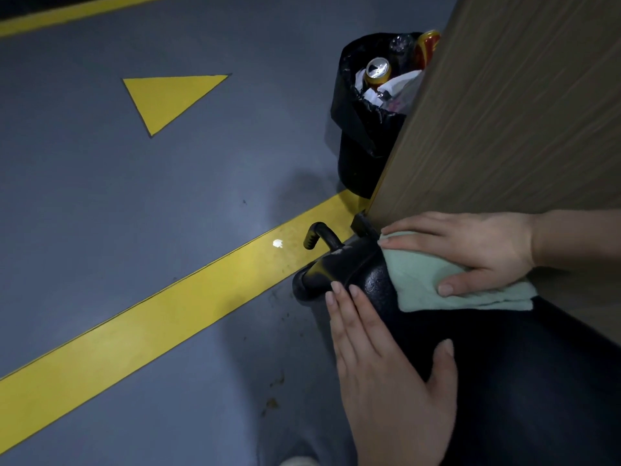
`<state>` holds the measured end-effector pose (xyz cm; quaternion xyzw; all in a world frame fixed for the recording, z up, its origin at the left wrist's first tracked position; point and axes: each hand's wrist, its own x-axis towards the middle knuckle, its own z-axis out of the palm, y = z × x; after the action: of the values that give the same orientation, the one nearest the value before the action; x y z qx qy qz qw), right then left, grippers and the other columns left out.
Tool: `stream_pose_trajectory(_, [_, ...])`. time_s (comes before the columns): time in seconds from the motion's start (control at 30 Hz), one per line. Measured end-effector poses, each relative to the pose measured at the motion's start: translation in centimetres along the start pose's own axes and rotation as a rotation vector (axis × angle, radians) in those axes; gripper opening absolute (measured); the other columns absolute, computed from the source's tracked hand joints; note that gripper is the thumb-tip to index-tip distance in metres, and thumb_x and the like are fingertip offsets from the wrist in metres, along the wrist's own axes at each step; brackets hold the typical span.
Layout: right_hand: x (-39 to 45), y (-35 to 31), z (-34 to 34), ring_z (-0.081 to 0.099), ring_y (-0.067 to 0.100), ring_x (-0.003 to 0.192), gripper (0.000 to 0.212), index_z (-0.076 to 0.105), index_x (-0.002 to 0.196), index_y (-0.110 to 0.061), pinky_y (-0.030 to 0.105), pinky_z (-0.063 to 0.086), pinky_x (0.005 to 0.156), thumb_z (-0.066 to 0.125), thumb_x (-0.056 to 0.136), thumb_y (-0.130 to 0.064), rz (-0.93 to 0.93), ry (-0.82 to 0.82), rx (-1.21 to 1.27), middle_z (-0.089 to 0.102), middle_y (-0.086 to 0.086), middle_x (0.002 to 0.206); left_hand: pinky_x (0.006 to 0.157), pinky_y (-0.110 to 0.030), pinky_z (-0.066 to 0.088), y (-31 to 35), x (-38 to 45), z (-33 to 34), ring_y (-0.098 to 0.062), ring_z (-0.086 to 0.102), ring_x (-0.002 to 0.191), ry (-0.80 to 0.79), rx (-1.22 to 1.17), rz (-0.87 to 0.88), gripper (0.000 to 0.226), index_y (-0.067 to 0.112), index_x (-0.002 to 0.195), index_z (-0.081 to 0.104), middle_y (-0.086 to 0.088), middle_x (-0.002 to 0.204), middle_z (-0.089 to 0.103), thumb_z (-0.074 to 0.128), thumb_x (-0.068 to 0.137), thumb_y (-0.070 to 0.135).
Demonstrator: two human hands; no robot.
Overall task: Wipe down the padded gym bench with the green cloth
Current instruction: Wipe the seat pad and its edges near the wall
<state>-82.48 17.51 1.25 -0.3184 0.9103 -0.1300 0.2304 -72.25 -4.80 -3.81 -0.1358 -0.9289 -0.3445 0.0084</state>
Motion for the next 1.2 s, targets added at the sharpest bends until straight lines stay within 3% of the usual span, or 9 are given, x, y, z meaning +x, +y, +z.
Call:
stream_pose_trajectory(0.13, [2.3,-0.7,-0.6,0.040,0.010,0.126,0.072,-0.001,0.146,-0.052,0.032,0.037,0.104,0.024,0.083,-0.078,0.042,-0.078,-0.027,0.033,-0.006,0.144,0.109,-0.037,0.021,0.4,0.1,-0.1,-0.026,0.015,0.146,-0.012,0.076,-0.005,0.091,-0.002,0.148,0.022,-0.016,0.158,0.016,0.041,0.084,0.059])
stream_pose_trajectory(0.23, [2.5,-1.2,-0.4,0.042,0.012,0.125,0.071,0.007,0.148,-0.045,0.039,0.038,0.102,0.025,0.086,-0.074,0.088,-0.042,-0.029,0.037,-0.006,0.143,0.109,-0.040,0.021,1.3,-1.0,-0.3,-0.030,0.018,0.145,-0.057,0.116,0.000,0.083,-0.004,0.145,0.029,-0.019,0.156,0.019,0.042,0.085,0.051])
stream_pose_trajectory(0.37, [-0.7,-1.4,0.8,0.025,0.017,0.139,0.073,0.006,0.152,-0.039,0.041,0.028,0.113,0.025,0.089,-0.071,0.110,0.062,-0.029,0.015,-0.003,0.157,0.105,-0.045,0.027,2.8,-4.4,-0.1,-0.032,0.029,0.139,-0.102,0.242,0.166,0.081,-0.002,0.139,0.036,-0.020,0.149,0.036,0.046,0.073,0.044])
stream_pose_trajectory(0.47, [-2.5,-1.5,1.1,0.009,0.018,0.145,0.073,-0.004,0.150,-0.044,0.040,0.021,0.116,0.025,0.089,-0.073,0.133,0.047,-0.027,-0.003,-0.003,0.160,0.106,-0.045,0.026,2.7,-4.7,0.1,-0.031,0.028,0.140,-0.107,0.280,0.139,0.086,-0.002,0.144,0.030,-0.018,0.150,0.035,0.047,0.073,0.043])
stream_pose_trajectory(0.57, [-1.3,-1.6,0.5,0.017,0.019,0.141,0.073,-0.004,0.148,-0.047,0.043,0.026,0.114,0.022,0.087,-0.076,0.115,0.033,-0.046,0.008,0.000,0.158,0.109,-0.043,0.022,2.6,-4.6,0.1,-0.031,0.028,0.139,-0.112,0.279,0.140,0.090,0.002,0.147,0.023,-0.018,0.149,0.036,0.047,0.071,0.044])
stream_pose_trajectory(0.77, [2.7,-2.3,-0.4,0.042,0.022,0.124,0.075,0.001,0.151,-0.036,0.043,0.039,0.101,0.016,0.088,-0.074,-0.026,-0.002,-0.230,0.034,0.003,0.145,0.108,-0.044,0.023,2.4,-4.5,0.2,-0.030,0.029,0.139,-0.142,0.309,0.156,0.089,-0.001,0.145,0.027,-0.019,0.149,0.036,0.046,0.070,0.043])
stream_pose_trajectory(1.03, [4.3,-4.2,-0.1,0.046,0.023,0.118,0.071,0.014,0.151,-0.035,0.046,0.041,0.096,0.015,0.088,-0.068,-0.088,0.033,-0.331,0.038,0.001,0.143,0.112,-0.038,0.018,2.0,-4.9,0.2,-0.024,0.027,0.141,-0.179,0.341,0.289,0.094,0.001,0.147,0.020,-0.014,0.149,0.036,0.043,0.067,0.045])
stream_pose_trajectory(1.2, [4.1,-4.8,0.1,0.048,0.025,0.117,0.066,0.013,0.150,-0.038,0.048,0.042,0.092,0.014,0.091,-0.068,-0.091,0.074,-0.350,0.040,0.002,0.144,0.112,-0.037,0.019,1.3,-5.4,0.1,-0.022,0.030,0.140,-0.172,0.301,0.479,0.103,-0.001,0.150,0.006,-0.010,0.151,0.035,0.042,0.067,0.049])
